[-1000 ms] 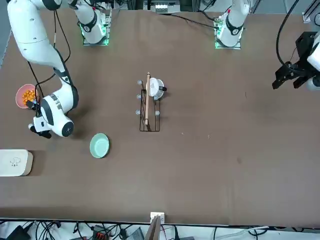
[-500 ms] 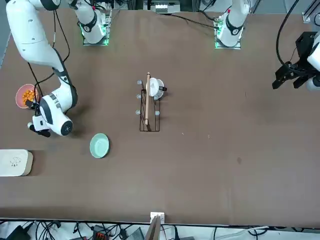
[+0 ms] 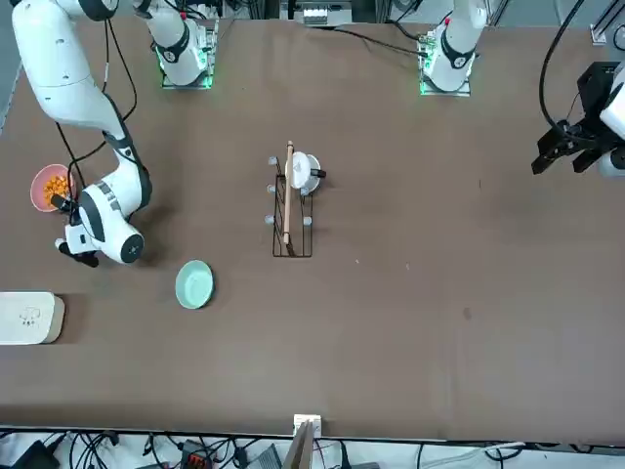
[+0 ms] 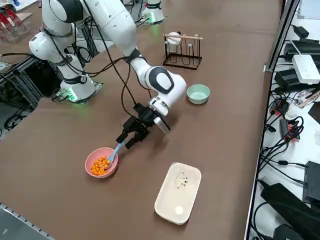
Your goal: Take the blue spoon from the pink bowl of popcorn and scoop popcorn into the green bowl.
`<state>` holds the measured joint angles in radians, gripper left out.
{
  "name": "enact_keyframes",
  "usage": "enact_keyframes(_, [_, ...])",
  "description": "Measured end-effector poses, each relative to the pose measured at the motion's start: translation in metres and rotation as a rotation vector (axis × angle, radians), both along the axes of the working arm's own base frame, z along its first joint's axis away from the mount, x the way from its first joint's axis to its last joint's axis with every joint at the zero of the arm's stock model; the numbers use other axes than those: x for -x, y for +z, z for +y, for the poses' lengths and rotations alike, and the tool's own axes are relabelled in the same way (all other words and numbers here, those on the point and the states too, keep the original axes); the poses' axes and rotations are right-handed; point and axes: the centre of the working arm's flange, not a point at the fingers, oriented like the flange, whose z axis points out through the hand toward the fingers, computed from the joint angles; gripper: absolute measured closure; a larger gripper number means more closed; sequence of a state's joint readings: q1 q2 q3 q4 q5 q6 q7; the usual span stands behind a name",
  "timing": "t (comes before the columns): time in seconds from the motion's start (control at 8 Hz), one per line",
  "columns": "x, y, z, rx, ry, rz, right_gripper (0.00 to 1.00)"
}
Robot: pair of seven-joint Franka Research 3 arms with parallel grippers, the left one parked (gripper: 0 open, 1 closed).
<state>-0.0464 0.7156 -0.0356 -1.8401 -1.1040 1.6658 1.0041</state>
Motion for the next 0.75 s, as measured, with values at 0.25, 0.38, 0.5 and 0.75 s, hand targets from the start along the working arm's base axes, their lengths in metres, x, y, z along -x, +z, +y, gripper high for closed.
enact_keyframes(0.25, [0.0039, -0.0021, -0.0054, 0.008, -0.011, -0.006, 0.26])
enact_keyframes(0.38, [0.0045, -0.0023, -0.0073, 0.010, -0.015, -0.010, 0.35])
enact_keyframes(0.5, [0.0047, -0.0024, -0.0078, 0.011, -0.016, -0.011, 0.44])
enact_keyframes(0.75, [0.0073, -0.0053, -0.0075, 0.010, -0.016, -0.005, 0.54])
